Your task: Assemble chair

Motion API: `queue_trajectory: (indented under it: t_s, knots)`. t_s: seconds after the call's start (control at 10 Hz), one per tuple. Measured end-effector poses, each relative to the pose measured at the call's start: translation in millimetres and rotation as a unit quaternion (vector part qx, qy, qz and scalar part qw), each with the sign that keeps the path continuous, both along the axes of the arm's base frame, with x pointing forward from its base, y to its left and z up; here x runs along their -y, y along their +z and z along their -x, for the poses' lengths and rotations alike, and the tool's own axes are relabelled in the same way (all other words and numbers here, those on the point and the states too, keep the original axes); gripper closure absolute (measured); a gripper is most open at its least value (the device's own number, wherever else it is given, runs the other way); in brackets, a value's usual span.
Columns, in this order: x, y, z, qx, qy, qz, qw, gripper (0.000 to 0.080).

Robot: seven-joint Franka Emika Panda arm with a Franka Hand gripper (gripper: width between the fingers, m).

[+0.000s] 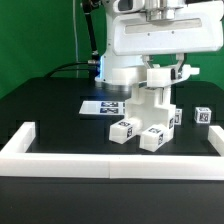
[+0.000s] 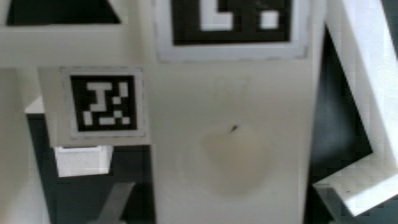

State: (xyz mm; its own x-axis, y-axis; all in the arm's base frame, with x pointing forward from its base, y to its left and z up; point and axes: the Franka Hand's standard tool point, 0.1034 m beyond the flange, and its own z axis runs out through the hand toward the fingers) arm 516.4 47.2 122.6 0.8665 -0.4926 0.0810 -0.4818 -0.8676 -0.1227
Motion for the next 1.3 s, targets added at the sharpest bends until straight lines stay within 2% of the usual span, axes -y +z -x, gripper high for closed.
queue_trajectory:
  t_s: [0.3,1.0,1.3]
  knots:
    - [4.6,-5.7,2.3,-0.007,-0.023,-0.002,1.000,0.0509]
    - [4.3,-8.8,3.7,-0.010,-0.025,-0.001,1.000,0.0509]
    - [5.6,-20.5,4.8,-0.017,0.000,0.008,1.000,0.0509]
